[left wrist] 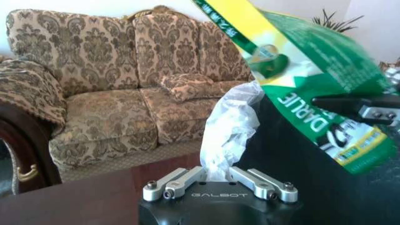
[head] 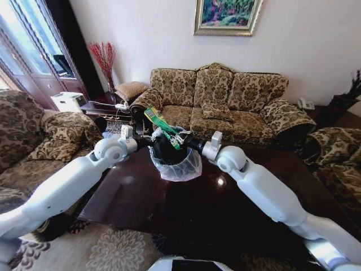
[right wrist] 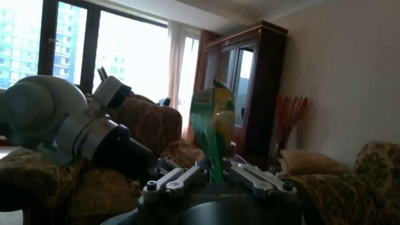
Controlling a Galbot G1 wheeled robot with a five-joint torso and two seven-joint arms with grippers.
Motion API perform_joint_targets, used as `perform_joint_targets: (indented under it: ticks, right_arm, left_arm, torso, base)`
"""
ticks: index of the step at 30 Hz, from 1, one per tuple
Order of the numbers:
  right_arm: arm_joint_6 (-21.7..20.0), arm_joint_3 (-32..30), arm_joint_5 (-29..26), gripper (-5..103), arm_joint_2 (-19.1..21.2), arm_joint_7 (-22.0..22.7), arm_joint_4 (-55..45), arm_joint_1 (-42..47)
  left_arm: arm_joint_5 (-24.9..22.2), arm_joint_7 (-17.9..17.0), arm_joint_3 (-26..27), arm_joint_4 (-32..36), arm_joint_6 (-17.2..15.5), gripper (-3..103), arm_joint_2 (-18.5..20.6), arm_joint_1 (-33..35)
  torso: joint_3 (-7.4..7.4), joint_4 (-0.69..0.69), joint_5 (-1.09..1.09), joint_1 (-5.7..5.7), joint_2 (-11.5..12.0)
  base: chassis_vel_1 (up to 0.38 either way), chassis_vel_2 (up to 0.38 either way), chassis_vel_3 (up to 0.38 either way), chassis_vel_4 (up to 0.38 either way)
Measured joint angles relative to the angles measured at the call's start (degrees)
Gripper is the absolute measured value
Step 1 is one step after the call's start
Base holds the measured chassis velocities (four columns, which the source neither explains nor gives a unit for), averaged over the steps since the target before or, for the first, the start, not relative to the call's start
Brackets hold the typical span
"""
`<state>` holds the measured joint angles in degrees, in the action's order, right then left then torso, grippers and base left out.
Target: Move to the front of the table and place the trash on the table into the trash bin.
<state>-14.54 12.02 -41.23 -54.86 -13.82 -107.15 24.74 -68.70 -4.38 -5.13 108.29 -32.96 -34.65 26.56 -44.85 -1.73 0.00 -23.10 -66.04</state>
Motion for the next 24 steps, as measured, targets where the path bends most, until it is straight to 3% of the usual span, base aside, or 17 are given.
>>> perform_joint_targets:
  ticks: [6, 10, 12, 14, 15, 18, 19, 24]
  right_arm:
    - [0.0, 0.8, 1.4, 27, -0.2, 2.3, 0.5, 0.1]
    - [-0.1, 1.3, 1.4, 48, -0.3, 3.4, 0.2, -0.7]
    - [-0.1, 1.3, 1.4, 48, -0.3, 3.6, 0.2, -0.8]
    - [-0.1, 1.2, 1.2, 59, -0.3, 3.8, 0.0, -0.8]
    - [-0.1, 1.2, 1.2, 59, -0.3, 3.8, 0.0, -0.8]
    - [-0.1, -1.4, 0.1, 76, -0.3, 5.6, -1.8, 0.5]
    - [-0.1, -1.4, 0.1, 76, -0.3, 5.6, -1.8, 0.5]
    - [-0.9, -12.6, -3.6, 96, 3.5, 12.9, -8.0, 6.5]
  left_arm:
    - [0.0, 0.0, 0.0, 0.0, 0.0, 1, -0.1, 0.1]
    - [0.1, 0.2, 0.3, -0.1, 0.0, 1, 0.0, 0.1]
    - [0.1, 0.2, 0.3, -0.1, 0.0, 1, 0.1, 0.1]
    - [0.1, 0.4, 0.5, -0.4, 0.0, 1, 0.3, 0.0]
    - [0.1, 0.4, 0.5, -0.4, 0.0, 1, 0.3, 0.0]
    - [0.1, 0.8, 1.0, -0.7, 0.0, 1, 0.7, 0.2]
    - [0.1, 0.8, 1.0, -0.7, 0.0, 1, 0.7, 0.2]
    - [2.5, 1.4, 3.2, -0.7, 0.4, 1, 1.6, 2.8]
  torso:
    - [0.0, -0.01, 0.0, -0.01, 0.0]
    - [0.0, -0.01, 0.0, -0.01, 0.0]
    - [0.0, -0.01, 0.0, -0.01, 0.0]
    - [0.0, -0.01, 0.0, -0.01, 0.0]
    - [0.0, -0.01, 0.0, -0.01, 0.0]
    - [-0.01, -0.02, 0.0, -0.01, 0.0]
    - [-0.01, -0.02, 0.0, -0.01, 0.0]
    - [0.0, 0.03, -0.01, -0.01, 0.0]
  base:
    - [0.0, 0.0, 0.0, 0.0]
    - [0.0, 0.0, 0.0, 0.0]
    - [0.0, 0.0, 0.0, 0.0]
    - [0.0, 0.0, 0.0, 0.0]
    - [0.0, 0.0, 0.0, 0.0]
    - [0.0, 0.0, 0.0, 0.0]
    - [0.0, 0.0, 0.0, 0.0]
    - [0.0, 0.0, 0.0, 0.0]
